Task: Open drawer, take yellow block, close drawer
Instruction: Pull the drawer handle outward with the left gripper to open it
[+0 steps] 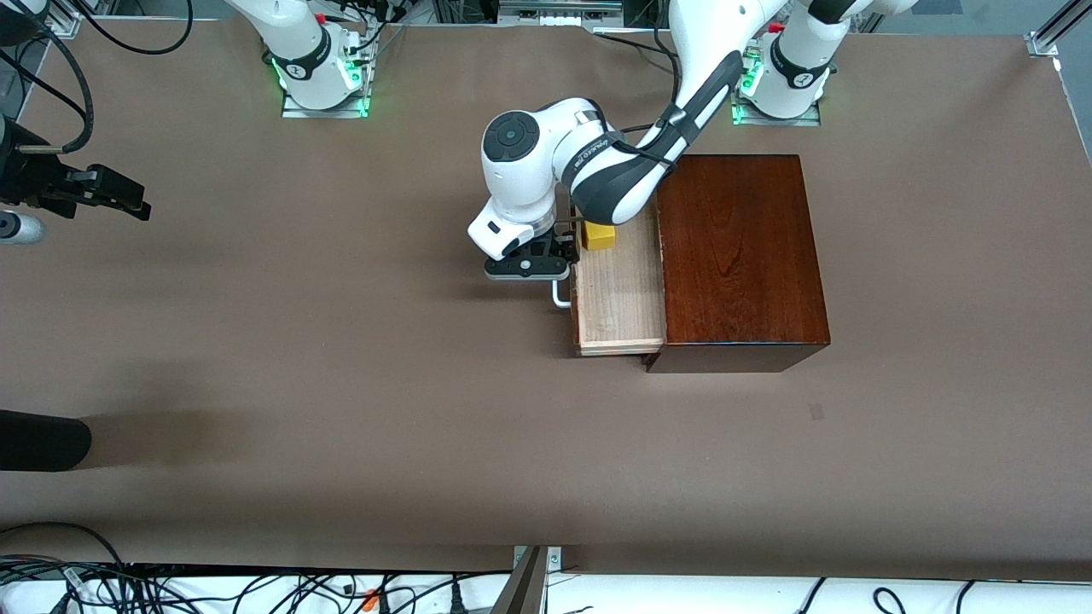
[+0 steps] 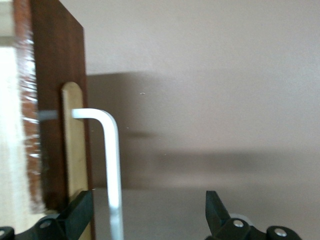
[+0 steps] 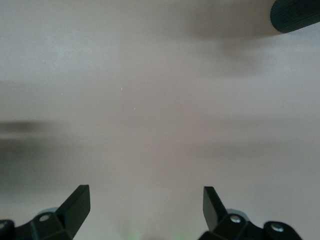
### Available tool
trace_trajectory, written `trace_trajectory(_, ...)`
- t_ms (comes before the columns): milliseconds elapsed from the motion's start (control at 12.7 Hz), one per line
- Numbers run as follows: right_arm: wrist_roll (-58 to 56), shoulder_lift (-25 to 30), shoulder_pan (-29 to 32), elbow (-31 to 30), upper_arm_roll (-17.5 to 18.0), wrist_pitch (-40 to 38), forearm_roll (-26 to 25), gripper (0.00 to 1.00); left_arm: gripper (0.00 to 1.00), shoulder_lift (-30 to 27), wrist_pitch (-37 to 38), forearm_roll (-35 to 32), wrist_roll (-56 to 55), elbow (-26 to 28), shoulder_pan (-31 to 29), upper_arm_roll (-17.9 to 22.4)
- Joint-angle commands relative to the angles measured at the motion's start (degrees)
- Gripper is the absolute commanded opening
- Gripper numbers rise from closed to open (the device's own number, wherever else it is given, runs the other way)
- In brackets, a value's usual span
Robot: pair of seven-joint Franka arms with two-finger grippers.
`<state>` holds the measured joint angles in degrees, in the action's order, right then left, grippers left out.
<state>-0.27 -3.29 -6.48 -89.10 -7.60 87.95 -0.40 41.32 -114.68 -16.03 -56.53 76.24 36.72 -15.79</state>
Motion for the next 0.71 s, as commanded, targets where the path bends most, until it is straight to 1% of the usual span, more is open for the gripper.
trace_trajectory(0,-0.3,1.3,0.2,-0.8,0.4,-0.2,-0.7,1.00,1.00,-3.7,6.9,0.6,2.8,-2.7,-0.8,-0.1)
trace_trajectory(236,0.2,1.4,0.2,-0.8,0.6,-0.1,-0.5,1.00,1.00,-9.6,17.2,0.8,9.8,-3.4,-3.2,-0.7)
trace_trajectory(314,0.2,1.4,0.2,-0.8,0.6,0.3,-0.4,1.00,1.00,-11.5,19.9,0.9,12.5,-3.3,-4.9,-0.7)
trace_trajectory(471,0.4,1.6,0.2,-0.8,0.9,-0.1,0.0,1.00,1.00,-14.8,23.7,2.6,18.6,-3.3,-10.4,-0.7)
trace_trajectory(550,2.3,2.0,0.0,-0.8,2.1,-0.3,0.0,1.00,1.00,-16.5,25.6,3.5,22.0,-3.0,-13.9,-0.7)
trace_trajectory(629,7.3,2.6,0.0,-0.7,4.4,-0.2,0.1,1.00,1.00,-17.9,27.8,4.2,26.3,-3.0,-17.1,-0.7)
